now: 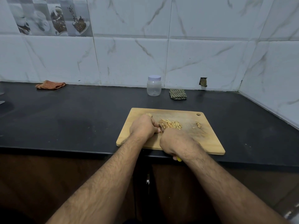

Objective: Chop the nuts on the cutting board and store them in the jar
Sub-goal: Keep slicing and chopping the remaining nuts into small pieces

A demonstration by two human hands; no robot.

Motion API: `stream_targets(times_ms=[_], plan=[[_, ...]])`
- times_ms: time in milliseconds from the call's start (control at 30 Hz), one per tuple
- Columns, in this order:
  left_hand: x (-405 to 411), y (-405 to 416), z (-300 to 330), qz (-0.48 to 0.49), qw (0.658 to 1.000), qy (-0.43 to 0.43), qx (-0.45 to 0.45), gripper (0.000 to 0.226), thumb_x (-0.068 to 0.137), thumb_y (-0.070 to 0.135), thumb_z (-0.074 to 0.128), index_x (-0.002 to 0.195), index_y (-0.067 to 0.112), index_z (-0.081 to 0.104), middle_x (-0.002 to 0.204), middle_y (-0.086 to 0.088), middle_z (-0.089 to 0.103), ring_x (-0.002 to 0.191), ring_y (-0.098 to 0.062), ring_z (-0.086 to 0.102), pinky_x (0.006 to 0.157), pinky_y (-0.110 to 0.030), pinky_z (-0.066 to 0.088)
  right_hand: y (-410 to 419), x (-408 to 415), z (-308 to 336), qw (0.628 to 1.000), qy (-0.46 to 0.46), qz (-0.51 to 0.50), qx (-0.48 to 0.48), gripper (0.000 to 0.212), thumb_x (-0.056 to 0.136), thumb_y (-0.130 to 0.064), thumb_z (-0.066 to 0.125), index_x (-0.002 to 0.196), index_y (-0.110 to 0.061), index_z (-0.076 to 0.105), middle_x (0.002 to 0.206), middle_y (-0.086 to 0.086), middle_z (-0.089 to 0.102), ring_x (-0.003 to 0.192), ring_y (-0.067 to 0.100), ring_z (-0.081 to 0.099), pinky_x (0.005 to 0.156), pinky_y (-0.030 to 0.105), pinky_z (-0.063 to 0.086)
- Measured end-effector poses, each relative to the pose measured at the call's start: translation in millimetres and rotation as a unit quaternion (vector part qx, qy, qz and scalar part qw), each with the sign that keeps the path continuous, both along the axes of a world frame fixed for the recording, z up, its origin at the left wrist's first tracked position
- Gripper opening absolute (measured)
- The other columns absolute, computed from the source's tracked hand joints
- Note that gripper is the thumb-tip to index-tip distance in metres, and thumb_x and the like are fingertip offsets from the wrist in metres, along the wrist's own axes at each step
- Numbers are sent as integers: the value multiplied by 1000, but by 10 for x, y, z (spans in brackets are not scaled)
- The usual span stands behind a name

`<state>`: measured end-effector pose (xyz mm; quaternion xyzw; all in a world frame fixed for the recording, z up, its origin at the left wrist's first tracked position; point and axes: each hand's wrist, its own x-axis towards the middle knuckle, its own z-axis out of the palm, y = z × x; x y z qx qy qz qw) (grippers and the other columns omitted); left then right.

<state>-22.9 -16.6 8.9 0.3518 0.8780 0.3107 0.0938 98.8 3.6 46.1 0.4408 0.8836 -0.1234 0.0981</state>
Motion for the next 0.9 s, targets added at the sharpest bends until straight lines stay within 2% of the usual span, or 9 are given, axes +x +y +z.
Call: stream_targets(times_ms=[67, 133, 267, 367, 500, 600, 667, 767, 900], plan=[[0, 2, -6, 1, 1000, 3, -1, 6, 82, 32, 78, 87, 32, 76, 92, 16, 71, 91, -8, 63, 72, -26, 50, -38, 34, -7, 1000, -6, -8, -3, 34, 96, -11, 52, 127, 0, 54, 73, 10, 68, 49, 19, 61, 62, 31, 59], [8, 2, -15, -1, 1000, 11, 1, 6, 82, 32, 77, 87, 32, 76, 90, 15, 71, 91, -8, 63, 71, -26, 49, -78, 59, 10, 1000, -9, -11, 2, 28, 95, -10, 53, 119, 2, 58, 64, 9, 63, 52, 20, 62, 65, 32, 58], [3, 10, -21, -1, 1000, 13, -7, 6, 80, 30, 78, 77, 32, 73, 86, 17, 69, 89, -8, 62, 72, -26, 49, -99, 59, 17, 1000, -2, -13, -4, 49, 94, -8, 53, 142, -3, 45, 73, 9, 62, 58, 20, 64, 67, 31, 59], [-66, 8, 15, -25, 999, -33, -6, 11, 77, 25, 81, 74, 28, 71, 81, 16, 69, 90, -10, 64, 80, -28, 52, -96, 76, 23, 1000, 8, -5, 2, 43, 94, -9, 54, 137, -5, 50, 77, 8, 60, 70, 21, 65, 76, 34, 60], [-112, 26, 137, -40, 995, -93, -20, 6, 86, 18, 75, 88, 13, 72, 57, 11, 61, 63, -15, 54, 64, -25, 45, -96, 105, 38, 1000, 10, -17, -13, 35, 96, -10, 52, 129, 0, 54, 74, 9, 64, 60, 20, 65, 71, 32, 60], [-89, 68, 163, -31, 994, -98, -40, 10, 81, 18, 78, 78, 16, 69, 61, 1, 61, 63, -22, 52, 64, -30, 48, -111, 107, 46, 1000, 0, -20, -15, 42, 95, -9, 51, 134, 4, 49, 63, 9, 64, 46, 18, 59, 56, 30, 57], [-90, 107, 148, -28, 994, -98, -47, 11, 78, 17, 79, 74, 17, 69, 65, 0, 65, 63, -21, 55, 67, -33, 54, -125, 110, 68, 999, -19, -23, -18, 47, 93, -7, 51, 138, 6, 45, 56, 7, 63, 38, 17, 56, 46, 26, 48], [-111, 146, 108, -19, 994, -95, -43, 10, 78, 18, 80, 75, 18, 71, 68, 1, 68, 63, -19, 58, 75, -35, 59, -149, 103, 102, 999, -45, -19, -11, 51, 91, -5, 55, 140, 5, 42, 49, 5, 60, 36, 15, 54, 42, 24, 42], [-111, 154, 55, 3, 998, -61, -35, 9, 78, 25, 80, 79, 18, 75, 79, 4, 74, 63, -16, 60, 67, -29, 57, -185, 109, 115, 999, -43, -20, -11, 33, 90, -4, 60, 121, 7, 55, 51, 7, 60, 36, 15, 54, 44, 26, 46]])
